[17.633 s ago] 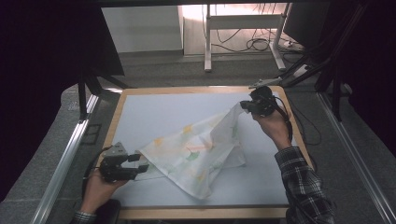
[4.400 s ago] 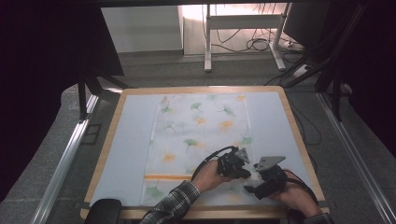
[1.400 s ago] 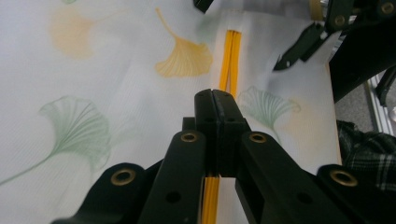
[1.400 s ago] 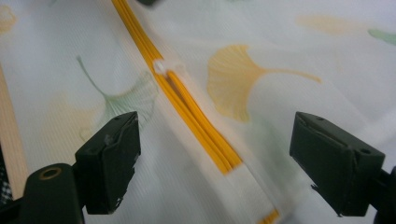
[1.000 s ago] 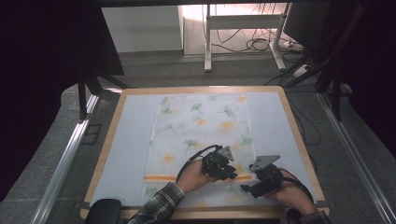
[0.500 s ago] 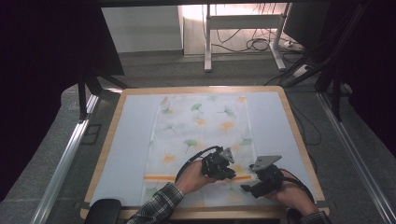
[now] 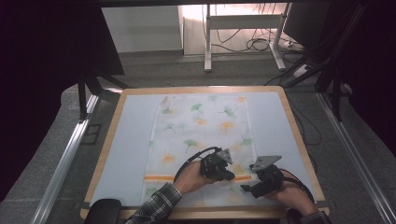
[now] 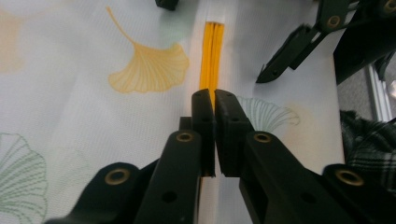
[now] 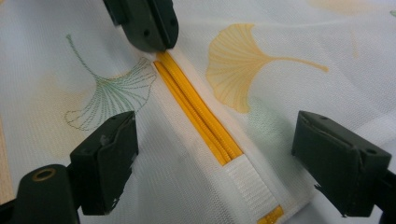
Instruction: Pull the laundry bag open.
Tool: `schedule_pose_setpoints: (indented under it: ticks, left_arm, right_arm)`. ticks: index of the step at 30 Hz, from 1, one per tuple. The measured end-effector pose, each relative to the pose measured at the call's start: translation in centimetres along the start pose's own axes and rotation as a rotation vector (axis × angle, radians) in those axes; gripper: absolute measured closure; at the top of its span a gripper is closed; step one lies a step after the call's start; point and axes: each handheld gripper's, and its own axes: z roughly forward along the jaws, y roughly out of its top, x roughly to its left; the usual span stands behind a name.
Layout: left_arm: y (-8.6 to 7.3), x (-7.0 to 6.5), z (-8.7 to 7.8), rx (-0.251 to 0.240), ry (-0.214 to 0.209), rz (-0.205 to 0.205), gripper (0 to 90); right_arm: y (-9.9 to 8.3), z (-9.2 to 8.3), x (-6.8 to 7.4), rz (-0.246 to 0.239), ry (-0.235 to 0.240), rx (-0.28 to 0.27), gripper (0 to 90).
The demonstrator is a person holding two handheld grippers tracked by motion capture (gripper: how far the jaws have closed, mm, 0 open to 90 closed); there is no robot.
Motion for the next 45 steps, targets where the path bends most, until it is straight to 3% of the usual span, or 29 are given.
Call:
schedule_pose_setpoints:
  ticks: [7,15,26,35,45]
  left_arm:
    - [-0.4,0.0,-0.1,-0.008,0.009,-0.013,89.1]
    - [-0.5,-0.1,-0.7,0.019,0.051,-0.012,90.0]
    - [-2.6,0.4,-2.4,0.005,0.05,-0.064,90.0]
    - [-4.5,0.4,-3.7,-0.007,0.059,-0.075,90.0]
    - [-5.4,0.2,-4.6,-0.015,0.071,-0.084,90.0]
  right_arm:
    - [0.0,0.0,0.0,0.001,0.0,-0.001,14.5]
    - [0.0,0.0,0.0,0.013,-0.011,0.003,16.1]
    - [0.0,-0.1,0.1,0.02,-0.015,0.006,17.3]
    - [0.0,-0.1,0.1,0.019,-0.018,0.001,17.3]
    - [-0.1,-0.1,0.1,0.021,-0.02,0.001,17.3]
